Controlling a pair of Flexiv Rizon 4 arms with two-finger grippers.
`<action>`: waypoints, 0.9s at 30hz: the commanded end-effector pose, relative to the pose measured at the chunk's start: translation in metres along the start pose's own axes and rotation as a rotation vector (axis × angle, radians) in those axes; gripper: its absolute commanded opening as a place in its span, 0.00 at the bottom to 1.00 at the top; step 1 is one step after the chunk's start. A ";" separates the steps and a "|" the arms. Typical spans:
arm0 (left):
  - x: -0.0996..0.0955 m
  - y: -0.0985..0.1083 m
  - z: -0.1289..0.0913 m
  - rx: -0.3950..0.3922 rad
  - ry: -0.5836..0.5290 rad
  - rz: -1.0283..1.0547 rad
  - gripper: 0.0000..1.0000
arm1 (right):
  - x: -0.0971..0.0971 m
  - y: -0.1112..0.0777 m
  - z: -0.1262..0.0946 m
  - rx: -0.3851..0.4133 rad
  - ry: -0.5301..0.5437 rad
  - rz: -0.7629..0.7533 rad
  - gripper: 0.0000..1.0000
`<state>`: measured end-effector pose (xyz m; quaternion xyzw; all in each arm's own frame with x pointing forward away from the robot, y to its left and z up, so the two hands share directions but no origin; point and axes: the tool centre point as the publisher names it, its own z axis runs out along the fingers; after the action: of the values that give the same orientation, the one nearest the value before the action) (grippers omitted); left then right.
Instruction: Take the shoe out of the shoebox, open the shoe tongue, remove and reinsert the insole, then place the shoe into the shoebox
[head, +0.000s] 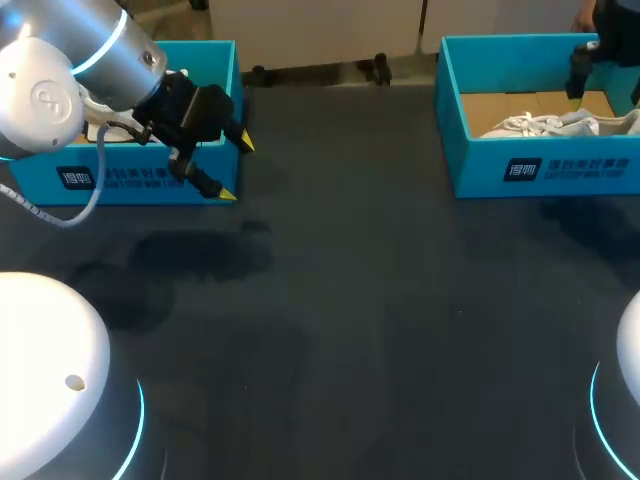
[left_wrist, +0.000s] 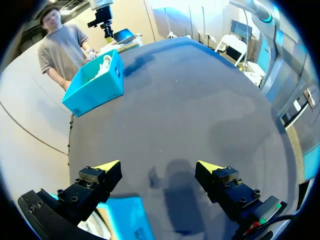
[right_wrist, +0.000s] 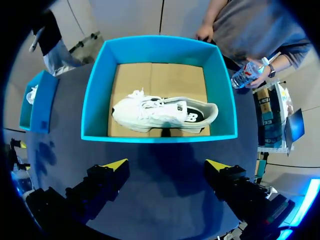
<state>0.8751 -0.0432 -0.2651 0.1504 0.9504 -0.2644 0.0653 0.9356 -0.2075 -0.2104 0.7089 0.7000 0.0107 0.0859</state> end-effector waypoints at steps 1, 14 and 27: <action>-0.018 0.012 -0.013 -0.040 -0.028 -0.038 1.00 | 0.000 -0.001 0.000 -0.002 0.000 0.001 1.00; -0.057 0.058 -0.069 -0.045 0.174 0.515 1.00 | 0.000 -0.001 0.000 -0.002 0.000 0.001 1.00; -0.069 0.058 -0.091 -0.148 0.232 0.624 1.00 | 0.000 -0.001 0.000 -0.002 0.000 0.001 1.00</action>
<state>0.9545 0.0367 -0.2051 0.4506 0.8754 -0.1600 0.0715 0.9357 -0.2076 -0.2104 0.7089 0.6999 0.0108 0.0858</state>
